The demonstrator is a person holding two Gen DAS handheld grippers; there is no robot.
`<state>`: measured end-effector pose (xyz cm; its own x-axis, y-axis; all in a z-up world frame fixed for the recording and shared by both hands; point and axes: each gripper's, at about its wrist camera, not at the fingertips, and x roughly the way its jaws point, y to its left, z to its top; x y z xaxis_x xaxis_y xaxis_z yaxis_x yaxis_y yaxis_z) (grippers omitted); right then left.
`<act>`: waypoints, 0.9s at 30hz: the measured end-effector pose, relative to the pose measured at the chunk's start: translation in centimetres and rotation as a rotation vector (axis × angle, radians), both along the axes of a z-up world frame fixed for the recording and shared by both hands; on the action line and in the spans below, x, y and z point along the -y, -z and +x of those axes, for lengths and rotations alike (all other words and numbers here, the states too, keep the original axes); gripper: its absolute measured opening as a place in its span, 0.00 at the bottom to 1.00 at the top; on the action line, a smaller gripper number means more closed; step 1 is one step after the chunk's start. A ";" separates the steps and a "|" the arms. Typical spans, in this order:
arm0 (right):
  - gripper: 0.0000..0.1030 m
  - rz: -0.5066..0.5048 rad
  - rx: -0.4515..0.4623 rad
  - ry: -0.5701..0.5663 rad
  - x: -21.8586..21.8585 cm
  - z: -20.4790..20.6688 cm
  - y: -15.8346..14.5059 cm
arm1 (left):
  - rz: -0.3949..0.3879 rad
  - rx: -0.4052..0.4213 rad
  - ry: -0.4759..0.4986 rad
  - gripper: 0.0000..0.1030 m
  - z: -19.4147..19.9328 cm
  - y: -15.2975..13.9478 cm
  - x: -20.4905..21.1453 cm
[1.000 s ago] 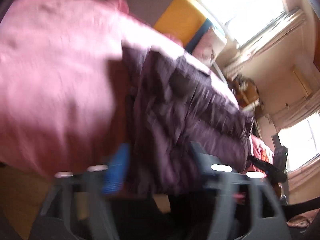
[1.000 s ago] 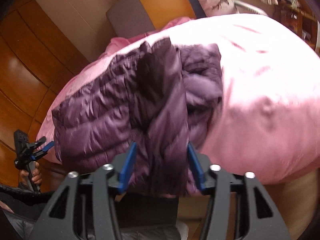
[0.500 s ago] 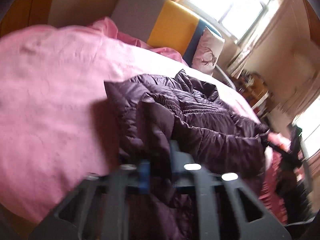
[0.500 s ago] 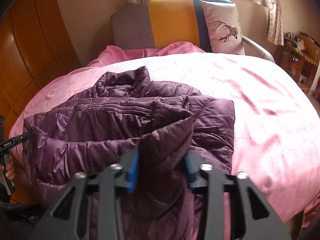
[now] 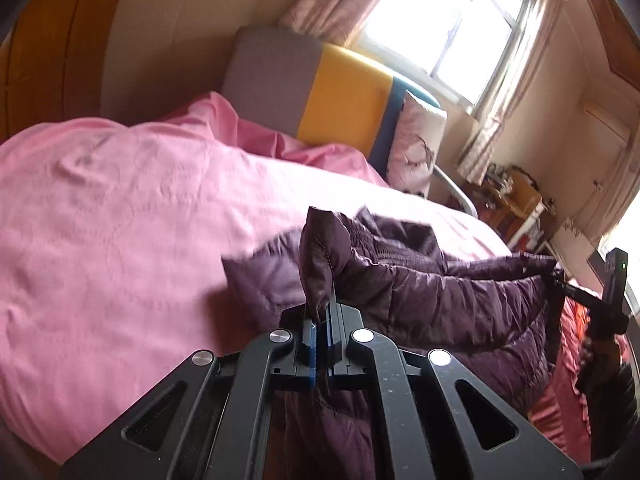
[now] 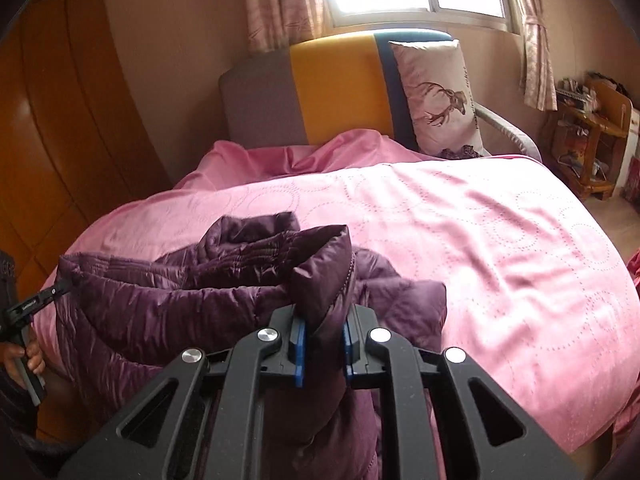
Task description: Fold large clothes
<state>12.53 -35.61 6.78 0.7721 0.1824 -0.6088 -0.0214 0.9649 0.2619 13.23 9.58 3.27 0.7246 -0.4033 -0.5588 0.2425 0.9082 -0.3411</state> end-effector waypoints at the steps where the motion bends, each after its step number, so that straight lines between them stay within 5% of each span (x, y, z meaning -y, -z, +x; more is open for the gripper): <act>1: 0.12 0.017 -0.001 0.012 0.3 0.8 0.0 | -0.004 0.005 -0.008 0.02 0.7 -0.3 0.0; 11: 0.12 -0.011 -0.010 0.153 1.1 9.0 1.3 | 0.051 -0.020 -0.100 0.01 10.2 0.6 2.3; 27: 0.14 -0.175 -0.186 0.270 0.8 17.5 11.2 | 0.186 -0.199 -0.172 0.01 18.7 9.1 5.0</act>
